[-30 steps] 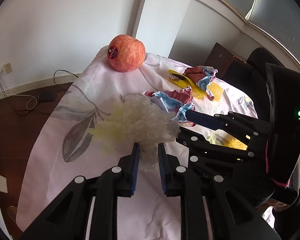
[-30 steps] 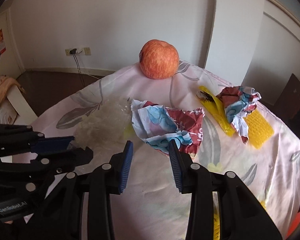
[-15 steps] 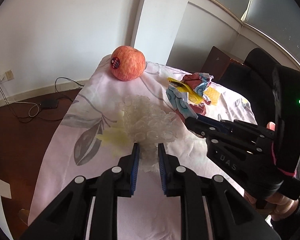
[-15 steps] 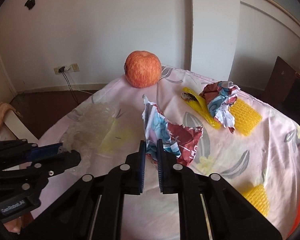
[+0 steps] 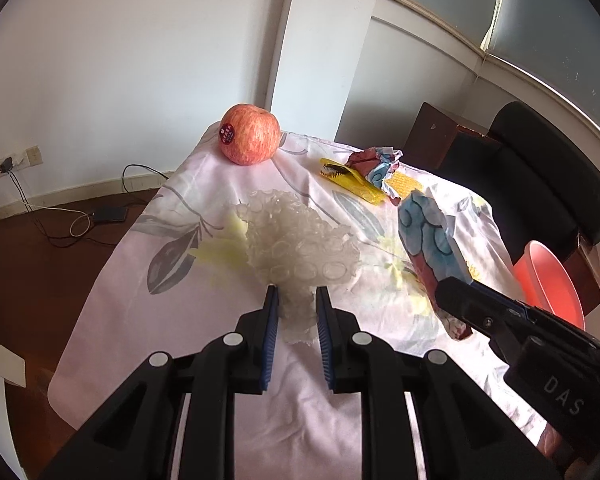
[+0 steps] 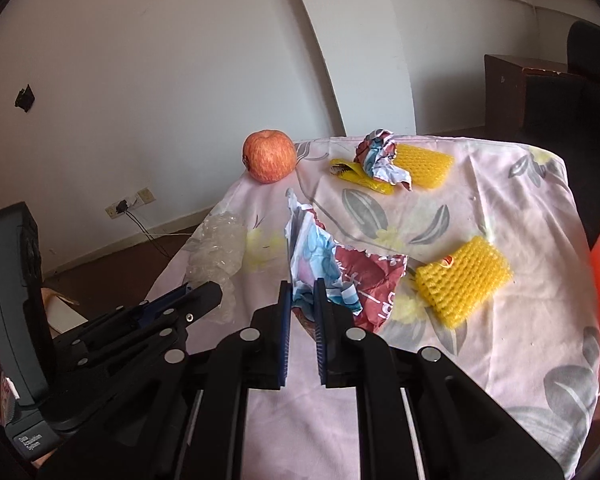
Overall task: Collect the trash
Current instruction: 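Carry the clear net and paper wrapper in both tools over the pink bucket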
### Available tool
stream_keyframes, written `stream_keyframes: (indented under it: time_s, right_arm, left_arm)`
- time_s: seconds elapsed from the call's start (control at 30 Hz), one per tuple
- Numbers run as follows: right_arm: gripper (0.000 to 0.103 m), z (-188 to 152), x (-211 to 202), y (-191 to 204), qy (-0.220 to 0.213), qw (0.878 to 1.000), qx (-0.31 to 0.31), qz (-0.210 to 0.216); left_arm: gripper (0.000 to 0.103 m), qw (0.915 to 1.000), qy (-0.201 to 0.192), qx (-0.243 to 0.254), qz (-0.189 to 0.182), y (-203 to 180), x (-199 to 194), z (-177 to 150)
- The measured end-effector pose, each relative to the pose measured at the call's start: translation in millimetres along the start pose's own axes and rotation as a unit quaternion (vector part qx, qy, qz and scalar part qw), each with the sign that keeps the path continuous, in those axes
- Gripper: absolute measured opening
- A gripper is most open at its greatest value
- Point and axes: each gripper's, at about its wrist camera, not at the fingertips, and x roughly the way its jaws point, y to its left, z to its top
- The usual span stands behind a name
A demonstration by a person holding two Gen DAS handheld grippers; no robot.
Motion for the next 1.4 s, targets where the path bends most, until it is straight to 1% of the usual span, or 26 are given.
stream_keyframes:
  time_s: [0.2, 0.33, 0.5, 0.63, 0.8, 0.93, 1.1, 1.33, 1.4]
  right_arm:
    - [0.011, -10, -23, -10, -0.018, 1.0, 0.017, -0.009]
    - [0.011, -18, -39, -15, -0.032, 0.999, 0.024, -0.028]
    - [0.011, -24, -57, -24, -0.049, 0.997, 0.037, -0.05]
    - [0.011, -28, -70, -36, -0.059, 0.995, 0.052, -0.063]
    - [0.011, -32, -89, -54, -0.079, 0.991, 0.065, -0.09]
    - [0.011, -31, -102, -70, -0.096, 0.986, 0.075, -0.114]
    - [0.011, -30, -117, -96, -0.112, 0.98, 0.091, -0.14]
    - [0.011, -29, -135, -142, -0.126, 0.969, 0.129, -0.171]
    - [0.011, -30, -141, -156, -0.131, 0.964, 0.142, -0.181]
  left_arm:
    - [0.018, 0.9998, -0.01, 0.015, 0.0, -23, -8, -6]
    - [0.018, 0.9995, -0.016, 0.027, -0.003, -38, -13, -10]
    - [0.018, 0.9988, -0.019, 0.044, -0.013, -57, -16, -14]
    - [0.018, 0.9975, -0.019, 0.064, -0.023, -76, -17, -18]
    - [0.018, 0.9955, -0.014, 0.086, -0.037, -101, -11, -19]
    - [0.018, 0.9928, -0.01, 0.107, -0.053, -125, -5, -19]
    - [0.018, 0.9883, -0.005, 0.128, -0.083, -158, 3, -18]
    - [0.018, 0.9782, 0.003, 0.164, -0.127, -209, 13, -16]
    - [0.018, 0.9747, 0.01, 0.167, -0.148, -224, 16, -15]
